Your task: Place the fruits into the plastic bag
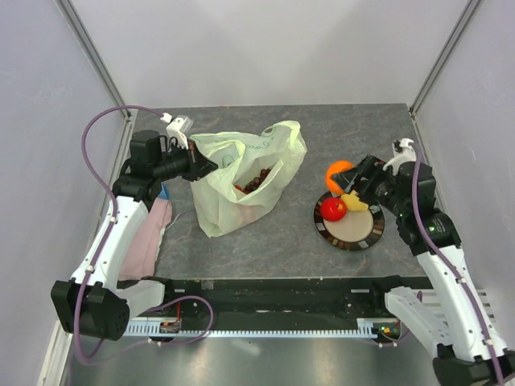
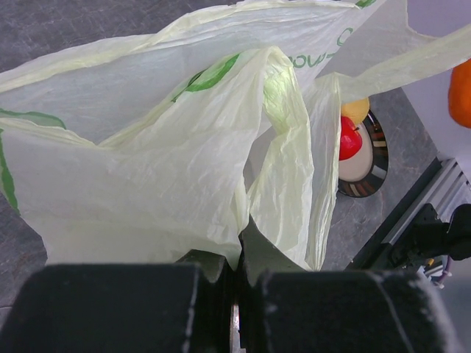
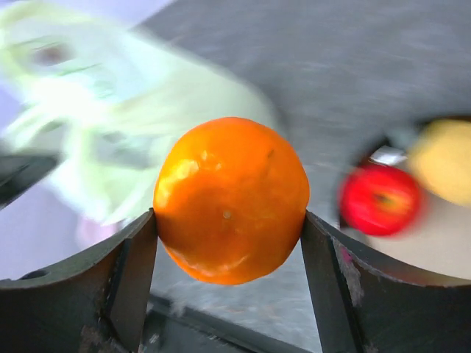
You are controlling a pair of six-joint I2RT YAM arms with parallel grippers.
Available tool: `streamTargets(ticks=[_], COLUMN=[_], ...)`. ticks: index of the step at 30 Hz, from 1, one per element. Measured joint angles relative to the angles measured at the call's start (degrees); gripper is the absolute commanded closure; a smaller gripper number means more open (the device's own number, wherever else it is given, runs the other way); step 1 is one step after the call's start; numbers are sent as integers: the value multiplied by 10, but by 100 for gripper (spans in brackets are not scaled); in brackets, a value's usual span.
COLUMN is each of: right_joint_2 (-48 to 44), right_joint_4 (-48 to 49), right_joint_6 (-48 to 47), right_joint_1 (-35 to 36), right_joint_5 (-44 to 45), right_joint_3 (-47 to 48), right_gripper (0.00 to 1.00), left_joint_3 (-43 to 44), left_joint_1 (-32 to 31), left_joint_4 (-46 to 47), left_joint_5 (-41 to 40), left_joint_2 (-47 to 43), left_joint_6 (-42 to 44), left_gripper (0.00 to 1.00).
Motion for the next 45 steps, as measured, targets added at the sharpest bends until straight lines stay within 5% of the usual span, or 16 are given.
streamTargets(ticks=[12,26,45], right_joint_2=[262,375,574], right_joint_4=[221,178,117], right_joint_6=[-55,-77,-86], right_joint_1=[378,387,392], right_joint_5=[21,252,327], right_joint_3=[160,214,290], right_gripper=[78,80,77], left_joint_3=[0,0,0], left_joint_1=[0,0,0], left_joint_4=[0,0,0], left_joint_5=[26,28,37], left_joint_2=[11,14,14], left_joint_6=[-1,-1,-1], left_gripper=[99,98,99])
